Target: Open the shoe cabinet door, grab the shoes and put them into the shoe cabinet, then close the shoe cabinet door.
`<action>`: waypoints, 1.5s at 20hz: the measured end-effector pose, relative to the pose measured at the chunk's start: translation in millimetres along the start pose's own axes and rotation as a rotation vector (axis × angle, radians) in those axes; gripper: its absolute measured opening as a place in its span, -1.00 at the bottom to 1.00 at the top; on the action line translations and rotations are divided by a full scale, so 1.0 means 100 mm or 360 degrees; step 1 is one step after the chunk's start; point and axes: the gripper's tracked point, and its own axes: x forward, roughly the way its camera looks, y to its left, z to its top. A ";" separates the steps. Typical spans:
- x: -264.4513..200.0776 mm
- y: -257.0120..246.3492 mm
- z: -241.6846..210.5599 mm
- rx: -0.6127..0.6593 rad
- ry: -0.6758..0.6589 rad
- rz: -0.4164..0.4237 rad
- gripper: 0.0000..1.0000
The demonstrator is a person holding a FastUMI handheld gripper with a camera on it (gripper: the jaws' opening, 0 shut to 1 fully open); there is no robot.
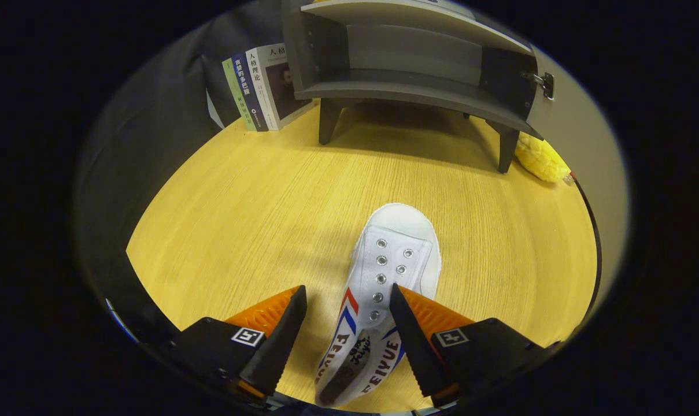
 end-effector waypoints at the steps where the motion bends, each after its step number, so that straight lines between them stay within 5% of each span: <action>1: 0.01 -0.06 0.00 -0.0038 0.0000 -0.0059 0.68; 4: 0.01 -0.11 -0.02 -0.0136 -0.0003 -0.0149 0.23; 8: 0.02 -0.08 -0.04 -0.0146 0.0034 -0.0113 -0.36; 11: 0.03 -0.02 -0.06 -0.0069 0.0082 -0.0051 -0.38; 12: 0.01 0.00 -0.12 -0.0006 0.0070 -0.0050 -0.76; 14: 0.00 0.00 -0.08 -0.0008 0.0051 -0.0038 -0.95; 18: -0.10 -0.04 -0.01 0.0153 -0.0041 0.0109 -0.97; 30: -0.66 -0.18 0.77 0.0382 -0.0379 0.0173 -0.97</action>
